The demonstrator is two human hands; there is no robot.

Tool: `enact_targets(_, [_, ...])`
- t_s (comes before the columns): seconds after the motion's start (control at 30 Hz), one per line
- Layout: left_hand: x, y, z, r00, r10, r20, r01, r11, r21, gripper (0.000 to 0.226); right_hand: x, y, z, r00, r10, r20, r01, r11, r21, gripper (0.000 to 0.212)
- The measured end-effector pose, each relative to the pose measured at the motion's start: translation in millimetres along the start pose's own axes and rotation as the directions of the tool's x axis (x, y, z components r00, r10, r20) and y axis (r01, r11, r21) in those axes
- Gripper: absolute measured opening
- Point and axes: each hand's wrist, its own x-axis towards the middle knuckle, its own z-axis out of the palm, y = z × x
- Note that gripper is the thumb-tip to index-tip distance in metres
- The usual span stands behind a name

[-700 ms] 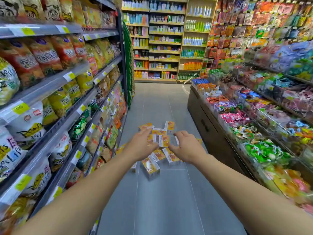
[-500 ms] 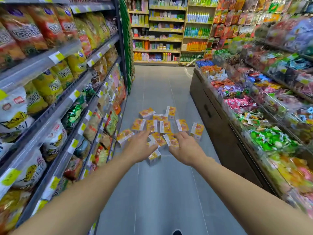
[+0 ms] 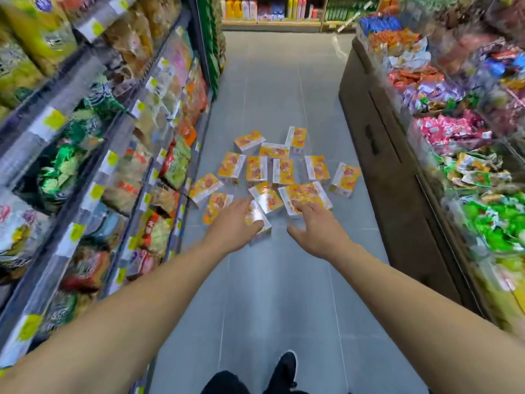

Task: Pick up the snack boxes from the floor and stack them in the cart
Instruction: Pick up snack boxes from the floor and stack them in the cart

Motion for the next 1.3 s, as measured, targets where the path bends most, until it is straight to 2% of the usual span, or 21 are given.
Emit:
enact_targets(0.23, [100,-41,11,0.995,-0.094,0.036,0.096,0.993,-0.064,0.058,115,21,26,0.989,0.044,0.139,-0.044,0.999,-0.005,0.065])
enact_targets(0.43, [194,-109,36,0.987,-0.115,0.109,0.128,0.985,-0.114,0.066,213,29,81,0.965,0.104,0.241,-0.097,0.994,-0.043,0.065])
enact_targets(0.57, [281,-175,72,0.982,-0.113,0.152,0.131,0.985,-0.113,0.064,303,43,153,0.948,0.146,0.283,-0.149,0.989,-0.012,0.064])
enact_targets(0.77, [382,-267,174,0.962,-0.144,0.23,0.158,0.986,-0.043,0.064,395,87,284,0.897,0.161,0.411,-0.163,0.986,-0.031,0.067])
enact_targets(0.9, [442,-317,245,0.963,-0.131,0.234,0.135,0.991,-0.002,0.07,450,116,367,0.897,0.156,0.413,-0.181,0.983,0.023,0.068])
enact_targets(1.03, [510,-376,338,0.969,-0.119,0.216,0.119,0.993,0.015,0.074,506,167,467,0.879,0.212,0.428,-0.257,0.965,0.048,0.07])
enact_targets(1.2, [576,-430,417,0.975,-0.117,0.19,0.116,0.993,0.018,0.074,546,220,556,0.87,0.295,0.395,-0.351,0.933,0.077,0.054])
enact_targets(1.3, [607,-457,451,0.977,-0.115,0.178,0.109,0.993,0.041,0.078,563,241,596,0.873,0.285,0.395,-0.358,0.925,0.125,0.046])
